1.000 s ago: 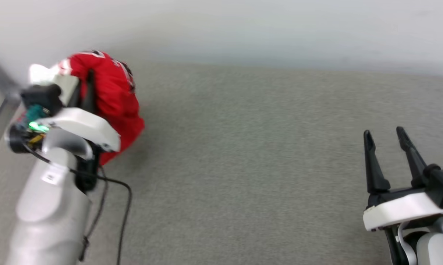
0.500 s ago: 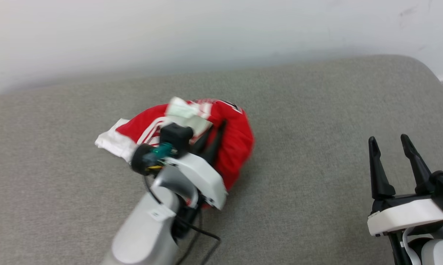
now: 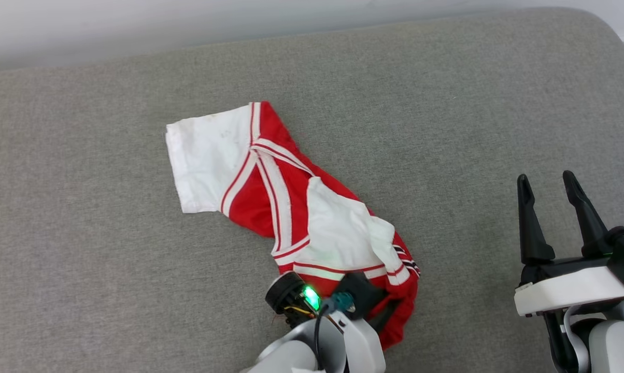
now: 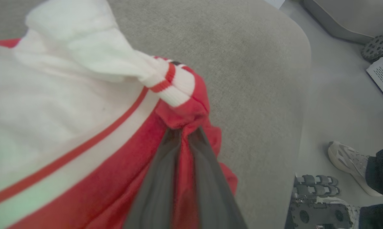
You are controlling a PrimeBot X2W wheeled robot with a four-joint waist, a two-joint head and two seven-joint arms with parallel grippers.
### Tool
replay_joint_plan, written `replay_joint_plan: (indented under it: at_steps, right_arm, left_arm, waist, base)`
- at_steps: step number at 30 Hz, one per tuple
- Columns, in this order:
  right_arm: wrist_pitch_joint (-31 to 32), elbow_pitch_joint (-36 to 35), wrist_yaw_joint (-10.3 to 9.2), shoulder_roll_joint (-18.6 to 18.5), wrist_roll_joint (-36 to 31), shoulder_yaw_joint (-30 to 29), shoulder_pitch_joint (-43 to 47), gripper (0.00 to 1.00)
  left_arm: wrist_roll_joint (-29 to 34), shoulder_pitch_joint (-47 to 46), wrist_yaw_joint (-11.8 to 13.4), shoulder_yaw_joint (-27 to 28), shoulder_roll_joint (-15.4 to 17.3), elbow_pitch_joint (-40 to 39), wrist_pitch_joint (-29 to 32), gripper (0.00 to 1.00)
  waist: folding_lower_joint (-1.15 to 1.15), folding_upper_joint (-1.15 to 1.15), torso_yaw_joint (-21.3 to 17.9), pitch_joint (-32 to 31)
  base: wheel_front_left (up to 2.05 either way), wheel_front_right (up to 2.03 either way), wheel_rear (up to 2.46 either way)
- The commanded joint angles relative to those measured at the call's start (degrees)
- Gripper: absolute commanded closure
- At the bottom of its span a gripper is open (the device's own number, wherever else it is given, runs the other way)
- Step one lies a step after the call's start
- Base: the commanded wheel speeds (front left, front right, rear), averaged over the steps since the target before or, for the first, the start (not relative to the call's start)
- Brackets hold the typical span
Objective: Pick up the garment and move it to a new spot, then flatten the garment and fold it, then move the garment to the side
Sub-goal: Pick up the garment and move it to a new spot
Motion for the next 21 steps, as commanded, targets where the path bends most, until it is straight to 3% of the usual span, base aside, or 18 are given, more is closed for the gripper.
replay_joint_plan:
  at_steps: [1, 2, 10, 21]
  right_arm:
    - [-0.4, 0.3, -0.04, 0.0, -0.8, -0.2, -0.7, 0.0]
    - [-0.3, 0.5, -0.03, 0.0, -1.0, -0.3, -0.6, 0.0]
    - [1.6, 0.9, -0.04, 0.0, -2.7, -1.1, 2.1, 0.0]
    - [5.0, -0.5, -0.04, 0.1, -3.6, -1.1, 6.5, 0.0]
  left_arm:
    - [0.6, -0.5, -0.3, -1.7, 0.6, -0.1, -0.9, 0.1]
    - [0.3, -0.5, -0.2, -2.0, 0.6, -0.2, -1.6, 0.0]
    - [-0.8, 0.7, 1.2, 0.2, 0.2, -3.6, -11.0, 0.0]
    - [-4.5, 4.7, 10.5, 11.4, 3.5, -5.6, -16.7, 0.0]
  waist:
    - [-0.01, 0.0, 0.8, -0.6]
    - [-0.01, 0.0, 1.1, -1.0]
    - [-0.01, 0.0, 4.2, -6.5]
    - [-0.01, 0.0, 8.0, -13.3]
  base:
    - [0.0, 0.0, 0.0]
    - [0.0, 0.0, 0.0]
    - [0.0, 0.0, 0.0]
    - [0.0, 0.0, 0.0]
